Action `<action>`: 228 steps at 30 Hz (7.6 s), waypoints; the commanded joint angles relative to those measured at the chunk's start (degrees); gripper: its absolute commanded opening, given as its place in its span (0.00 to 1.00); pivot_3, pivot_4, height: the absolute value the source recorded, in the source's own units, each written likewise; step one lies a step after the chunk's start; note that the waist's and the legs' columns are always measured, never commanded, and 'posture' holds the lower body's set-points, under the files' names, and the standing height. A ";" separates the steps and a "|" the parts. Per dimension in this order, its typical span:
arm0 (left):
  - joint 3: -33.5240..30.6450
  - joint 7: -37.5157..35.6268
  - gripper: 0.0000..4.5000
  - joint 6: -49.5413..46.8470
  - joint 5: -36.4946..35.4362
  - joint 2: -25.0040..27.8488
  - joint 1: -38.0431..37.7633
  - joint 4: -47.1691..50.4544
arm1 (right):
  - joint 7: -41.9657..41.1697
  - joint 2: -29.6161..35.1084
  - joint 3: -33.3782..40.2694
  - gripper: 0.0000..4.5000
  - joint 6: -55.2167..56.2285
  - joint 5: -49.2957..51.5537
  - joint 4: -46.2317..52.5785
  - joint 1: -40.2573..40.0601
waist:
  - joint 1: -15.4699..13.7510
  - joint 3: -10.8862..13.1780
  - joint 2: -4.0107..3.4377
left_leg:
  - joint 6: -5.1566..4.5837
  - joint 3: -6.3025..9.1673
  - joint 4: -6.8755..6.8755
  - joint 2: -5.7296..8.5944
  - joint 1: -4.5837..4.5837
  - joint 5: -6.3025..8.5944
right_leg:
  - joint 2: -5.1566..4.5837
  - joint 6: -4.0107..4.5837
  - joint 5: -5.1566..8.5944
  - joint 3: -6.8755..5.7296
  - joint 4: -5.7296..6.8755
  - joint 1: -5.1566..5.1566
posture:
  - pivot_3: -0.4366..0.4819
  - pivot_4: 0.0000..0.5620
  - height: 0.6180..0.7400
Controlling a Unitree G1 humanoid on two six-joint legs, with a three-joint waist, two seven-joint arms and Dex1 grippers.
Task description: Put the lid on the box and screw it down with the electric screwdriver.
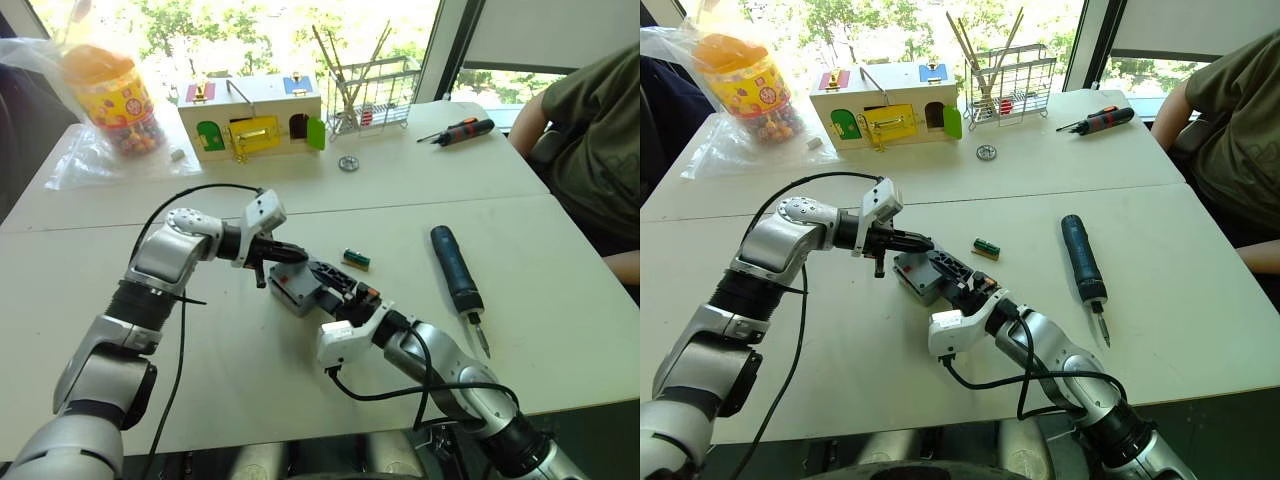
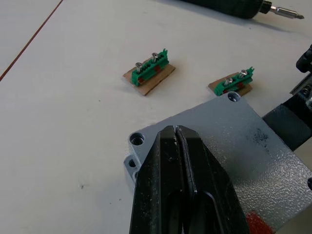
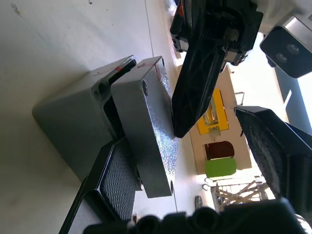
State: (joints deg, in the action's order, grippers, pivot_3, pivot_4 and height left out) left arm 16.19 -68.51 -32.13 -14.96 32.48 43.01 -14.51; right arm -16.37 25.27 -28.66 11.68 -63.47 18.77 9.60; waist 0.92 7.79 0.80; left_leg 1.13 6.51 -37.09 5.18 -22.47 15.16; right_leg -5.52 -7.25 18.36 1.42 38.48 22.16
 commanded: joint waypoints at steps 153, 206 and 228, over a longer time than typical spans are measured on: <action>-3.02 14.19 0.00 -7.74 -13.45 4.92 -28.13 41.80 | -10.48 -0.17 24.06 0.18 -48.20 79.02 14.90 -13.87 | -0.34 0.20 -0.22 | -0.09 0.14 -0.06 -0.04 -0.81 0.05 | -0.13 0.02 -0.03 0.06 -0.33 0.35 | 0.48 0.27 1.00; -20.55 16.87 0.00 -12.18 -20.28 12.39 -27.38 34.99 | -13.04 -8.35 15.75 0.02 -46.82 82.20 1.23 10.69 | -0.06 0.23 -0.26 | -0.03 0.13 -0.04 -0.02 -0.84 0.02 | -0.13 0.01 -0.04 0.03 -0.28 0.48 | 0.48 0.27 1.00; -19.22 17.42 0.00 -11.71 -19.83 11.64 -26.61 34.40 | -12.65 -10.42 15.95 0.02 -43.47 79.89 -2.43 11.04 | -0.02 0.23 -0.26 | -0.03 0.13 -0.04 -0.02 -0.84 0.02 | -0.13 0.01 -0.04 0.03 -0.28 0.48 | 0.48 0.27 1.00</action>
State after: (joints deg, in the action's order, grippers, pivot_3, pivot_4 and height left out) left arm -2.97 -51.03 -45.28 -35.14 44.25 15.92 18.91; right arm -29.10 15.56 -13.12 -32.49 16.11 15.34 20.15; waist 0.90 8.02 0.54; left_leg 1.10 6.64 -37.13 5.16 -23.31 15.17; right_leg -5.65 -7.23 18.33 1.45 38.20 22.64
